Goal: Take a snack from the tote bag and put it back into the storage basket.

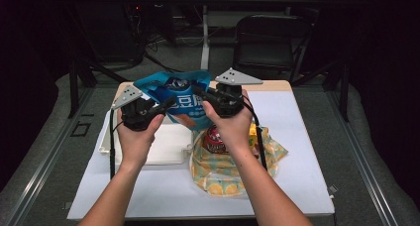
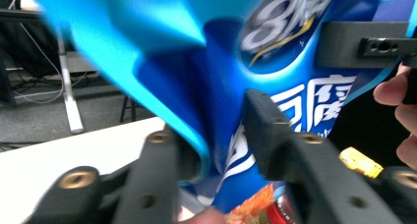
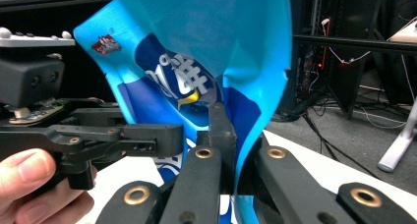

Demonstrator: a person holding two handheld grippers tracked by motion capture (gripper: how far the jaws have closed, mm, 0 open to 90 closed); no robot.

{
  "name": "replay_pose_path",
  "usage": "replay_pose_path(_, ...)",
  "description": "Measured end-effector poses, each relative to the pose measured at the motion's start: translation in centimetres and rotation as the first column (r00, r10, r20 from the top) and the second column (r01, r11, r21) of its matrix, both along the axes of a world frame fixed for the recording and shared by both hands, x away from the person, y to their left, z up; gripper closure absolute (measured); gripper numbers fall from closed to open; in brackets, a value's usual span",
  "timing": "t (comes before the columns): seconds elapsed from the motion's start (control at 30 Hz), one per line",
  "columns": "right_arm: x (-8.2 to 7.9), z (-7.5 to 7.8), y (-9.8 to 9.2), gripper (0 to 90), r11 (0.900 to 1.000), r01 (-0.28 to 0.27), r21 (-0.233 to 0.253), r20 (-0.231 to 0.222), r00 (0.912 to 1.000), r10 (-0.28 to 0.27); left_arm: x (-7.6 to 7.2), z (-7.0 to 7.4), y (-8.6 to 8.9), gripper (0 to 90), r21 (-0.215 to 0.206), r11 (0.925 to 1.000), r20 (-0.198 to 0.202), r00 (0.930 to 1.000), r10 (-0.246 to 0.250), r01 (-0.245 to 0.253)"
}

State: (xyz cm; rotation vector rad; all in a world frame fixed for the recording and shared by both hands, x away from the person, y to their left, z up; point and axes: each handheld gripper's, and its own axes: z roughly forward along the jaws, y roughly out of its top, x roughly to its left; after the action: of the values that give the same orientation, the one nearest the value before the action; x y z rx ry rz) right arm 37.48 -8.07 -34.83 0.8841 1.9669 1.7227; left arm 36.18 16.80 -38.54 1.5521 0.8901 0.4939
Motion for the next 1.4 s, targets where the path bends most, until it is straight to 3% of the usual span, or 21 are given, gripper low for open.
replay_pose_path(0.03,0.0,0.0,0.0,90.0,1.0,0.0,0.0,0.0,1.0,0.0,-0.1,0.1,0.1,72.4,-0.004,1.0,0.0,1.0,0.001,-0.001)
replay_pose_path(0.07,0.0,0.0,0.1,90.0,1.0,-0.004,-0.005,0.003,1.0,0.004,-0.1,0.1,0.2,80.4,-0.006,1.0,-0.005,1.0,0.002,-0.002)
replay_pose_path(0.2,-0.2,-0.1,0.8,90.0,1.0,-0.027,-0.012,0.016,0.9995,0.027,-0.3,0.5,0.5,87.4,-0.002,0.9994,-0.008,0.9993,0.035,-0.035)
replay_pose_path(0.33,-0.4,-0.2,1.3,87.4,0.999,-0.031,-0.014,0.03,0.9991,0.031,-0.4,0.9,1.1,89.3,-0.013,0.9993,-0.021,0.9992,0.035,-0.035)
replay_pose_path(0.4,-0.4,-0.3,1.2,75.8,0.999,-0.035,-0.003,0.02,0.9992,0.035,-0.4,0.9,1.6,89.6,-0.021,0.9992,-0.033,0.9989,0.032,-0.033)
replay_pose_path(0.43,-0.4,-0.3,1.2,75.8,0.999,-0.035,-0.003,0.02,0.9992,0.035,-0.3,0.9,1.8,89.6,-0.021,0.999,-0.04,0.9984,0.039,-0.04)
replay_pose_path(0.47,-0.5,-0.3,0.9,67.8,0.999,-0.039,0.008,0.02,0.9991,0.038,-0.3,0.8,2.4,89.6,-0.032,0.998,-0.045,0.9976,0.053,-0.054)
replay_pose_path(0.6,-0.8,-0.3,0.3,60.3,0.999,-0.035,0.015,0.017,0.9992,0.035,-0.3,0.7,3.4,89.6,-0.04,0.9968,-0.042,0.9968,0.067,-0.069)
replay_pose_path(0.67,-1.1,-0.5,-0.3,49.7,0.999,-0.039,0.003,0.025,0.9989,0.039,-0.3,0.8,3.9,89.6,-0.045,0.9963,-0.042,0.9966,0.071,-0.073)
replay_pose_path(0.83,-1.4,-1.3,-1.3,39.2,1.0,0.007,-0.024,0.019,0.9998,-0.007,-0.3,0.7,5.3,89.6,-0.056,0.9947,-0.042,0.9956,0.084,-0.086)
replay_pose_path(1.13,-1.9,-3.1,-3.2,33.6,0.996,0.038,-0.08,0.013,0.9992,-0.037,0.0,0.0,6.4,89.5,-0.053,0.9928,-0.051,0.9931,0.105,-0.108)
replay_pose_path(1.4,-2.3,-4.4,-4.8,32.2,0.994,0.057,-0.095,-0.006,0.9983,-0.058,0.6,-0.9,7.9,89.5,-0.055,0.9891,-0.069,0.9887,0.133,-0.137)
